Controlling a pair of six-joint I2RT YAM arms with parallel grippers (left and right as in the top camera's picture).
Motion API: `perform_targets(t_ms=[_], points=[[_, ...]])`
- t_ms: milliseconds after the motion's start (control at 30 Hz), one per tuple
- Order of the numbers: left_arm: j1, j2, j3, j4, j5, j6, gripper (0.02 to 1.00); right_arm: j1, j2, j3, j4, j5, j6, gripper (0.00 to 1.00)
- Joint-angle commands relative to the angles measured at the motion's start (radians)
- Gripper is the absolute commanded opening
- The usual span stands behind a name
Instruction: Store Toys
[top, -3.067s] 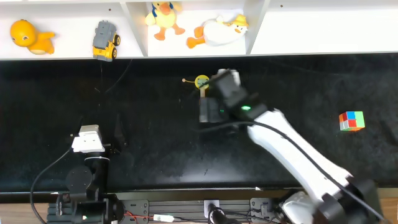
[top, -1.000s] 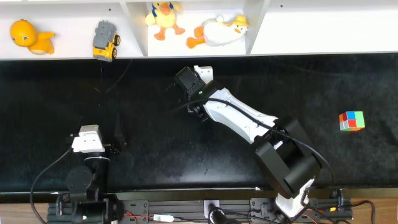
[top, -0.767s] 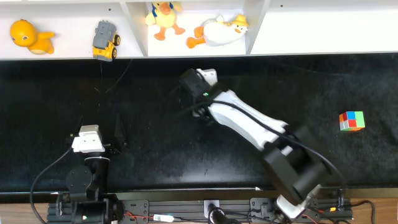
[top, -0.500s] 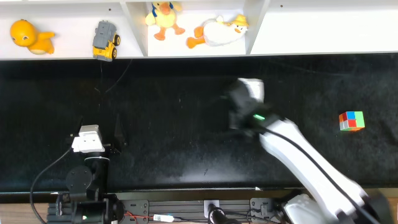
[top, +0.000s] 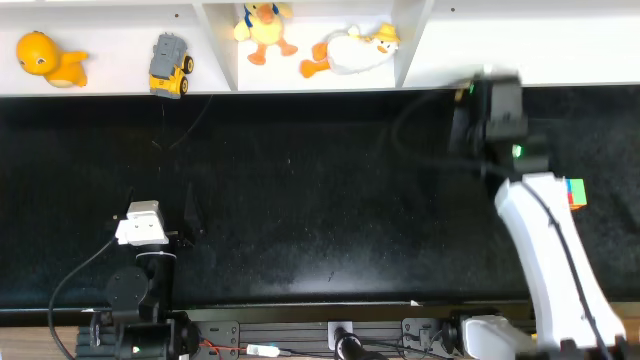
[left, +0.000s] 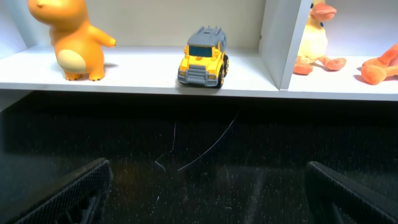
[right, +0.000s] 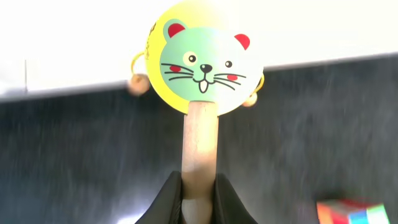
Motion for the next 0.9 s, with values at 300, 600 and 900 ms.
perform_targets(t_ms=[300,600,900], points=[[-0.006,-0.01,-0.003,-0.002,-0.001,-0.011,0.998,-0.027,0.386,0.352,0.064,-0.173,-0.068,0.042],[-0.006,-0.01,-0.003,-0.002,-0.001,-0.011,0.998,-0.027,0.495,0.39,0.076,-0.222,-0.056,0.053],[-0.006,-0.01,-0.003,-0.002,-0.001,-0.011,0.998,-0.027,0.506,0.39,0.072,-0.259,-0.032,0.439]])
